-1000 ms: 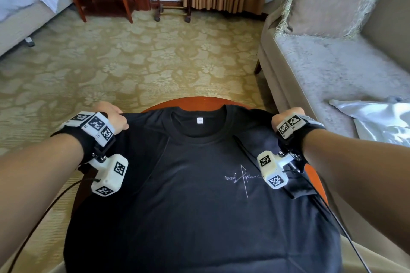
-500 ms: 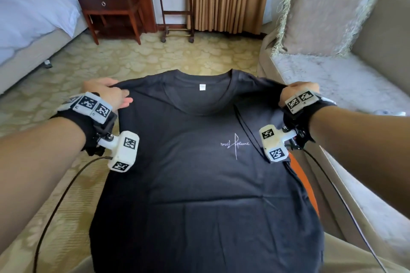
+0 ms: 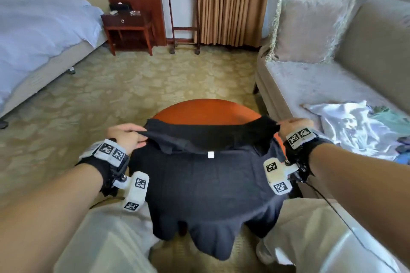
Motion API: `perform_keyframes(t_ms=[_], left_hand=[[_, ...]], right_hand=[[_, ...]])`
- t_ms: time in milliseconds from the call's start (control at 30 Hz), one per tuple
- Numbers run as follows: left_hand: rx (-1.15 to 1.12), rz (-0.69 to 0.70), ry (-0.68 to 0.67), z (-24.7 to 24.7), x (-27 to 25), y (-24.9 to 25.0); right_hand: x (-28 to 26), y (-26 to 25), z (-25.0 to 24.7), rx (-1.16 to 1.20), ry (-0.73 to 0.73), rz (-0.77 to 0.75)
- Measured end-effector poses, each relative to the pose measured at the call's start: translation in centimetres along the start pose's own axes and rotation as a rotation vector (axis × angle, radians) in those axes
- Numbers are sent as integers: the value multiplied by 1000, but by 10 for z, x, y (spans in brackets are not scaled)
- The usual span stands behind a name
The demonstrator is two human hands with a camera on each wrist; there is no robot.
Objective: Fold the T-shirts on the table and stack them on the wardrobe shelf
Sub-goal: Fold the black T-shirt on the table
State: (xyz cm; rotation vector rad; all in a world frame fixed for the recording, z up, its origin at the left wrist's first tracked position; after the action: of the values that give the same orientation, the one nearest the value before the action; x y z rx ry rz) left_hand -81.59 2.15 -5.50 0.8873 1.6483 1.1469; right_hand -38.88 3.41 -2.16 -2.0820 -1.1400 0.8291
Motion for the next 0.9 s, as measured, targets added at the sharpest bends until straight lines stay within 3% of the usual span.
perform_keyframes(t_ms=[33, 67, 133, 167, 267, 400, 533, 600, 667, 767, 900], left_hand=[[64, -2, -56, -3, -8, -13], [126, -26, -73, -4, -13, -24], [275, -58, 5, -5, -26, -38], [350, -39, 53, -2, -31, -42], [427, -18, 64, 14, -41, -46], [507, -104, 51, 24, -33, -50], [875, -224, 86, 27, -21, -62], [1037, -174, 146, 34, -21, -64], [1099, -70, 118, 48, -23, -65], [1098, -19, 81, 59, -15, -72], [773, 117, 77, 58, -13, -47]], right_hand=[[-4, 14, 8, -237, -35, -74], [-12, 30, 14, -414, 2, -37], [-14, 53, 29, -523, -53, -6], [-16, 57, 32, -484, -57, 45], [-23, 61, 36, -31, -67, 96], [-25, 58, 31, -30, 64, 171], [-13, 58, 31, -73, -38, 134], [-13, 59, 32, -226, -97, 136], [-11, 56, 34, -340, -134, 113], [-10, 45, 38, -244, -126, 131], [-2, 19, 42, 268, -172, 87]])
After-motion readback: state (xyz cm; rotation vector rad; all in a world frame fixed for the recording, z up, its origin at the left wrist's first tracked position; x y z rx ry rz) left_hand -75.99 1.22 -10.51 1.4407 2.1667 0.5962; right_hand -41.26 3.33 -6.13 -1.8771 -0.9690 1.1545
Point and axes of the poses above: each hand's wrist, its own x-axis towards the middle knuckle, its own z-axis out of the palm, y = z × x, the point moved 4 cm from there along x, towards the middle knuckle, and after that the axes turned 5 degrees about -z, right-handed, at the moved point
